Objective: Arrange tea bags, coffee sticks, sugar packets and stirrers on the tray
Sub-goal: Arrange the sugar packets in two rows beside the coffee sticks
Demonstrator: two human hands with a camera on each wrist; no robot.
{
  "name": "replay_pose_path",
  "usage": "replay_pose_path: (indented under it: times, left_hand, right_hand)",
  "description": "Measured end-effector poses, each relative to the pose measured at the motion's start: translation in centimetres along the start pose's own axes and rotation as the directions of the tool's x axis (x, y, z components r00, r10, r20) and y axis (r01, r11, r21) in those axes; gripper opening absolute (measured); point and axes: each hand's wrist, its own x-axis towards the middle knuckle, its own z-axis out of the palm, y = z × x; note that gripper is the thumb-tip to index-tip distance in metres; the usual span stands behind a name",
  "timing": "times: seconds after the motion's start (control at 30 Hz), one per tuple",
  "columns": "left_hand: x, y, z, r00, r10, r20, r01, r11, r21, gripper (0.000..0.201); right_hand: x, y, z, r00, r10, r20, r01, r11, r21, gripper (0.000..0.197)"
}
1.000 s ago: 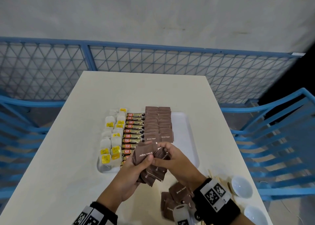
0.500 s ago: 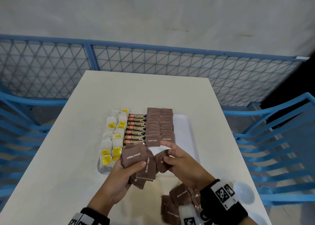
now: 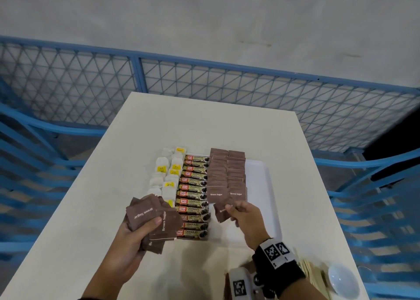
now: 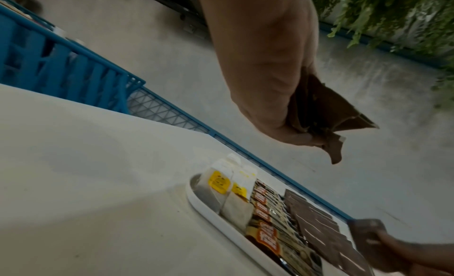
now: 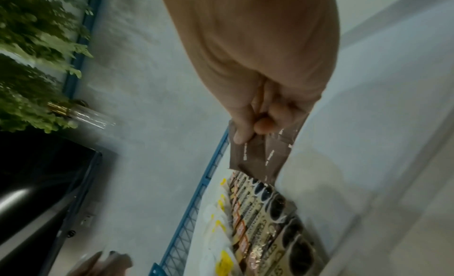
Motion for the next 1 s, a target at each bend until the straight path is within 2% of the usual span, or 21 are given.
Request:
replay_pose_path:
  times: [0.13, 0.23, 0.33, 0.47, 0.6, 0.8, 0.9, 1.0]
  left_hand:
    - [0.1, 0.0, -0.6, 0.999, -0.007, -0.032, 0.008, 1.000, 0.002, 0.034]
    - [0.6, -0.4, -0.8, 0.999, -0.026, -0.033, 0.026, 1.000, 0.009, 0.036]
    - [1.1, -0.6, -0.8, 0.999, -0.033, -0.036, 0.033, 0.999, -0.001, 0.036]
    - [1.6, -0.8, -0.7, 0.999, -0.036, -0.040, 0.035, 0.999, -0.018, 0.035]
    - [1.7, -0.8, -0.6, 0.999, -0.036, -0.038, 0.035, 0.999, -0.024, 0.036]
    - [1.5, -1.0, -0.1, 0.999, -0.041, -0.027, 0.041, 0.999, -0.018, 0.036]
    - [1.5, -1.2, 0.1, 0.999, -0.044, -0.008, 0.044, 0.998, -0.036, 0.038]
    - [1.4, -1.2, 0.4, 0.999, -0.045, 0.010, 0.046, 0.998, -0.050, 0.046]
  right_hand:
    - [2.4, 0.9, 0.9, 0.999, 0.032, 0.018, -0.033, 0.997, 0.068, 0.016]
    - [3.4, 1.2, 1.4, 0.999, 0.040, -0.014, -0.040, 0.998, 0.048, 0.016]
    - [4.1, 1.8, 1.7, 0.994, 0.042, -0.104, -0.048, 0.997, -0.061, 0.008]
    - [4.6, 2.0, 2.2, 0.978, -0.040, -0.206, -0.025, 0.952, -0.304, 0.009]
    - [4.7, 1.9, 2.5, 0.975, -0.063, -0.212, -0.034, 0.903, -0.427, 0.011]
    - [4.5, 2.1, 2.3, 0.977, -0.076, -0.198, -0.028, 0.881, -0.472, 0.013]
    - [4.2, 1.9, 2.3, 0.971, -0.125, -0.202, 0.019, 0.888, -0.460, 0.014]
    - [2.9, 0.6, 2.8, 0.947, -0.279, -0.156, 0.184, 0.875, -0.448, 0.013]
